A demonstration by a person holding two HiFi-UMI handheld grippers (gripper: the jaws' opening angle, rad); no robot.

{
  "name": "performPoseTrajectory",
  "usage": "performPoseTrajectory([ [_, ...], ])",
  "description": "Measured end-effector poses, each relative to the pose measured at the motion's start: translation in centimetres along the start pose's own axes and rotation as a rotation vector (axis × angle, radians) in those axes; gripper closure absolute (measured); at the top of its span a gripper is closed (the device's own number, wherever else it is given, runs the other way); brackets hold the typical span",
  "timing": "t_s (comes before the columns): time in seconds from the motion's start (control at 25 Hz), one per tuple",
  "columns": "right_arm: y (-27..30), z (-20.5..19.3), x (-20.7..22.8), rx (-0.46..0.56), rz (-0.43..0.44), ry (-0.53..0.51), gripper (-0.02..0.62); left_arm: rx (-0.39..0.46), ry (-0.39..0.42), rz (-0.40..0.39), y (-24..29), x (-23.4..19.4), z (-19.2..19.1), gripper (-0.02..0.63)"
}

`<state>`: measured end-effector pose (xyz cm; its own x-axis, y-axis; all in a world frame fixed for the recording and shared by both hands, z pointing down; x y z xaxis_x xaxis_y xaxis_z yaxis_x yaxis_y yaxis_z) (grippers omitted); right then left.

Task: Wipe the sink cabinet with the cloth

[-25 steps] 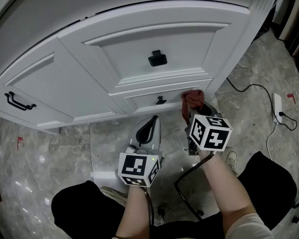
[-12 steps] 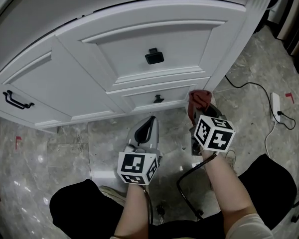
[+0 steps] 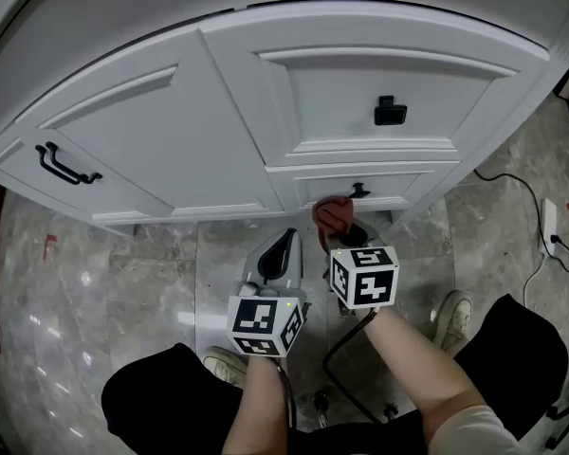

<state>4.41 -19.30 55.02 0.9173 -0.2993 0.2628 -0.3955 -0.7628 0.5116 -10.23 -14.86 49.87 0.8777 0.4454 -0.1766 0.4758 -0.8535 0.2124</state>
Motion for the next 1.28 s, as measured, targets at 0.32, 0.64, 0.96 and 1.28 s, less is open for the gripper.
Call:
performPoseTrajectory([
  [0.32, 4.5, 0.0, -5.0, 0.024, 0.101, 0.008, 0.518, -0.018, -0.003, 0.072, -3.3, -4.9, -0.2, 0.605],
  [0.64, 4.7, -0.2, -4.6, 0.041, 0.082, -0.007, 0.517, 0.009, -0.018, 0.062, -3.5, -5.5, 0.0, 0.605],
  [0.96, 2.5, 1.0, -0.8, 0.069, 0.004, 0.031, 0.515, -0.007, 0.010, 0.016, -1.8, -3.5, 0.1, 0.605],
  [1.28, -0.1, 1.1, 4.0, 0.088, -0.060, 0.081, 0.515, -0.009, 0.015, -0.034, 0.3, 0.0, 0.1, 0.605],
])
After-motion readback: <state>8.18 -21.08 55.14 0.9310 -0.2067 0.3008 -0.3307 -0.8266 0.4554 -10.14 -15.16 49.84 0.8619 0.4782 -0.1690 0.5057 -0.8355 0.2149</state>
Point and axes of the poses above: the fingertips, and each gripper's own axes: y forward along the fingers, x to its right, z out of its top, the point moved 9 cm from there along -y, backward along the fingers, and after that the axes turned 1 degree about -z, right-handed, at the moved point
